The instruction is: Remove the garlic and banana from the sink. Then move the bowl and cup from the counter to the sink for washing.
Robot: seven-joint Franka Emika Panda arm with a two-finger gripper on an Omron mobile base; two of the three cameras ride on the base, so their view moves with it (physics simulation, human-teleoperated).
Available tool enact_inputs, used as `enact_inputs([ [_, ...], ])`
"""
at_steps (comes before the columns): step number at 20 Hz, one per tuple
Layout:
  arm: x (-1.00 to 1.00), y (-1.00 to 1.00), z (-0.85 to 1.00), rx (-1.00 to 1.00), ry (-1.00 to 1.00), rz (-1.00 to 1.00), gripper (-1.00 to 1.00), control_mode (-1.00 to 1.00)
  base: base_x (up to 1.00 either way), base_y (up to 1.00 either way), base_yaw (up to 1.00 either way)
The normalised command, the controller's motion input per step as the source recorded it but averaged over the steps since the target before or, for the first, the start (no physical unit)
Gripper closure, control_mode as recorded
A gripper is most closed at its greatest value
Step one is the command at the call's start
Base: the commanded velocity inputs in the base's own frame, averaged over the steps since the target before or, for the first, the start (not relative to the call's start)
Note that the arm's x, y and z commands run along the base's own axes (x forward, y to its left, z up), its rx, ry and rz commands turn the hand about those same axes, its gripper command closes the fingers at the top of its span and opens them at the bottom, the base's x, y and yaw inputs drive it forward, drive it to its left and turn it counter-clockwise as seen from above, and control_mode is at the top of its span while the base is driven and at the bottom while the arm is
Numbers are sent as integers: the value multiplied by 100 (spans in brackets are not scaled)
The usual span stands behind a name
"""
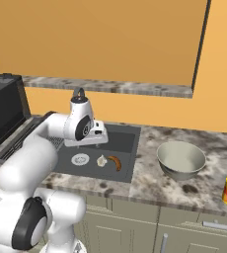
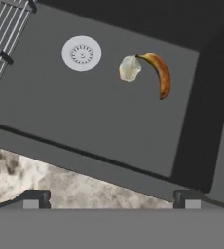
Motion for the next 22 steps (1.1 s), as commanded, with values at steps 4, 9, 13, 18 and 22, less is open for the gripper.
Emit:
enact_inputs([
  [4, 8, 2, -17, 0, 0, 0, -100, -100, 0, 0, 0],
  [9, 6, 3, -19, 0, 0, -1, -100, -100, 0, 0, 0],
  [13, 1, 6, -19, 0, 0, -2, -100, -100, 0, 0, 0],
  [18, 3, 11, -19, 0, 0, -7, -100, -100, 0, 0, 0],
  [22, 7, 5, -20, 0, 0, -8, -100, -100, 0, 0, 0],
])
